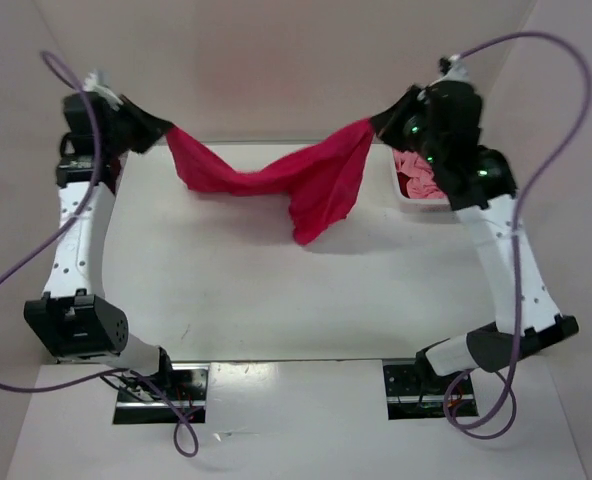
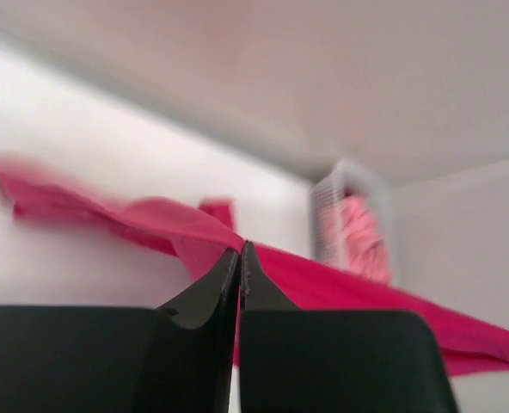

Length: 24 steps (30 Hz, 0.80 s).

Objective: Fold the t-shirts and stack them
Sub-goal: Flatten out the tshirt

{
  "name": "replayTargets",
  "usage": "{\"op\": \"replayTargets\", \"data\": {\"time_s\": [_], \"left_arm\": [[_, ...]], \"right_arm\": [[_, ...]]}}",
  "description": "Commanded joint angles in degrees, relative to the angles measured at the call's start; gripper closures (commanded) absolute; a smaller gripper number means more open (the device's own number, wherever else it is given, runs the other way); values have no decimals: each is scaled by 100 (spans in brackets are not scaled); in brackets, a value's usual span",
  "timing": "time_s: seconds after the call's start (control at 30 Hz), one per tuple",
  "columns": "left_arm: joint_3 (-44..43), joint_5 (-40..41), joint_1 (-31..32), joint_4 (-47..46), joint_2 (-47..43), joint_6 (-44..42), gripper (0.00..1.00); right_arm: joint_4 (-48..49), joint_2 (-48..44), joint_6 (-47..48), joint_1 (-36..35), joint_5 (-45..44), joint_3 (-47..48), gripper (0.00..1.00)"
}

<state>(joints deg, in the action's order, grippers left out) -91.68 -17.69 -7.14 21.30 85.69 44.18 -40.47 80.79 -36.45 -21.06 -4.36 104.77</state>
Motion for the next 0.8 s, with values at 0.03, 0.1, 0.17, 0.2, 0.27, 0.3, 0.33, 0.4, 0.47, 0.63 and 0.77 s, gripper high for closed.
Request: {"op": "replayTargets", "data": {"time_s": [0.03, 0.1, 0.17, 0.2, 0.27, 0.3, 0.33, 0.4, 0.47, 0.63, 0.77], "left_arm": [[-1508, -928, -876, -135, -132, 679, 100], [-1922, -929, -1027, 67, -132, 679, 100], [-2423, -754, -1088, 321, -192, 574, 100], [-2573, -657, -1088, 409, -193, 522, 100], [-2932, -464, -1088, 559, -193, 460, 100], [-3039, -394, -1088, 612, -193, 381, 100], [-3110, -314, -1088, 664, -141, 328, 100], [-2997, -243, -1088, 665, -79, 328, 100], [-2699, -243, -1088, 437, -26, 328, 100], [-1758, 169, -860, -11, 456, 257, 100], [-1704, 425, -684, -126, 1036, 143, 100]], "right_arm": [[-1051, 252, 744, -21, -662, 2448, 100], [-1051, 402, 744, -74, -663, 3316, 100], [-1051, 472, 744, -74, -663, 3698, 100], [-990, 472, 744, -74, -610, 4013, 100], [-920, 525, 692, -74, -426, 4296, 100], [-867, 603, 692, -74, -425, 4515, 100], [-866, 656, 692, -74, -425, 4517, 100], [-709, 867, 840, -74, -600, 4491, 100], [-455, 1103, 1069, -74, -846, 4177, 100], [-76, 2359, 1166, 514, -356, 4647, 99], [-23, 3389, 1113, 621, 154, 5132, 99]]}}
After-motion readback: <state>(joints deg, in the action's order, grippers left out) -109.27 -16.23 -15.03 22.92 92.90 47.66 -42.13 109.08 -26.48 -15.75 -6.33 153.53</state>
